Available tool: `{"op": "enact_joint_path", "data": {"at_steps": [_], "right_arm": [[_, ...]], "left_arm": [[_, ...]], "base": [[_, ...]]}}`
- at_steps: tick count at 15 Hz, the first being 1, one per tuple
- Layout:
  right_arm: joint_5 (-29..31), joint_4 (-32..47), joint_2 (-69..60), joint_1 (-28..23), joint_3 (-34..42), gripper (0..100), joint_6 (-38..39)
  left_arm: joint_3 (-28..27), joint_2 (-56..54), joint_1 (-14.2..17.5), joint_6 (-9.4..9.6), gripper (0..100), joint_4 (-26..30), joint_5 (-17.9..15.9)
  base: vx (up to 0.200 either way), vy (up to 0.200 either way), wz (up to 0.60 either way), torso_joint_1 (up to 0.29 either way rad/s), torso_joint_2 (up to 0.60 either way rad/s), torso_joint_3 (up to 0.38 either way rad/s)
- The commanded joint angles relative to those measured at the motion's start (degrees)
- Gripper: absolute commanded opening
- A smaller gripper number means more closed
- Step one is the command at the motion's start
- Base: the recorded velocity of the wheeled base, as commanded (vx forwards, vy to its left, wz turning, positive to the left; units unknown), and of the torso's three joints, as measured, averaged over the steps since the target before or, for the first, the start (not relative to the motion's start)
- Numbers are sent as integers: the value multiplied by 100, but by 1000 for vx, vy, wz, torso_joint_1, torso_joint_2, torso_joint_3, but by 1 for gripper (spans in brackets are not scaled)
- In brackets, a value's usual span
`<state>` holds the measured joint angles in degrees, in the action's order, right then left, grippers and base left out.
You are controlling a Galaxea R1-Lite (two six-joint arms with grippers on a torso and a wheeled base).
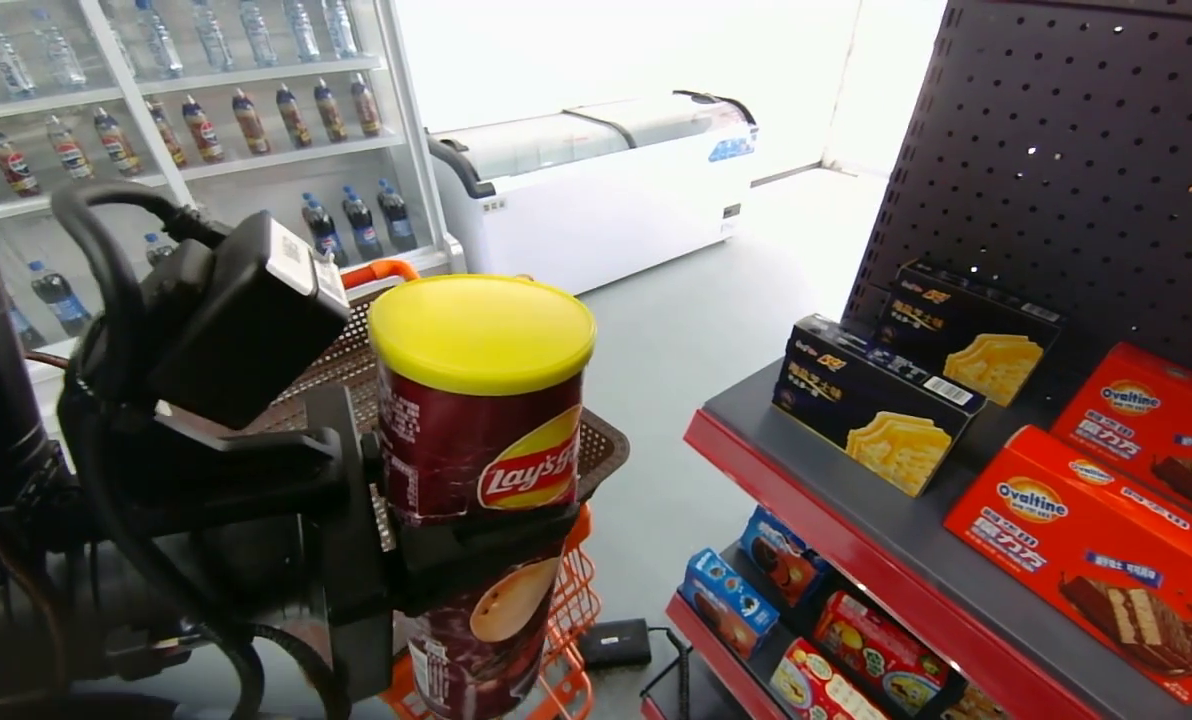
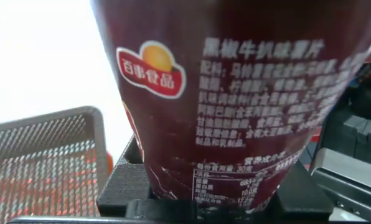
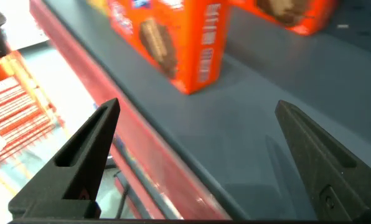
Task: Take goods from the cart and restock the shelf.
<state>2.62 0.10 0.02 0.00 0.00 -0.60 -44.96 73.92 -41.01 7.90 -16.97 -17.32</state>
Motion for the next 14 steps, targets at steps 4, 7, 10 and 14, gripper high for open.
{"op": "enact_joint_path", "data": {"at_steps": [4, 7, 10, 14], "right_arm": [[-95, -1, -2, 0, 0, 100, -2], [-121, -10, -2, 0, 0, 100, -2], [-121, -1, -2, 0, 0, 100, -2], [-121, -1, -2, 0, 0, 100, -2]], "left_arm": [[207, -247, -12, 1, 0, -8, -8], [198, -317, -21, 1, 0, -8, -17], [198, -405, -206, 1, 0, 1, -43], [216, -423, -232, 1, 0, 1, -96]], "base": [[0, 0, -450, 2, 3, 5], [0, 0, 0, 0, 0, 0], [0, 0, 0, 0, 0, 0], [0, 0, 0, 0, 0, 0]]}}
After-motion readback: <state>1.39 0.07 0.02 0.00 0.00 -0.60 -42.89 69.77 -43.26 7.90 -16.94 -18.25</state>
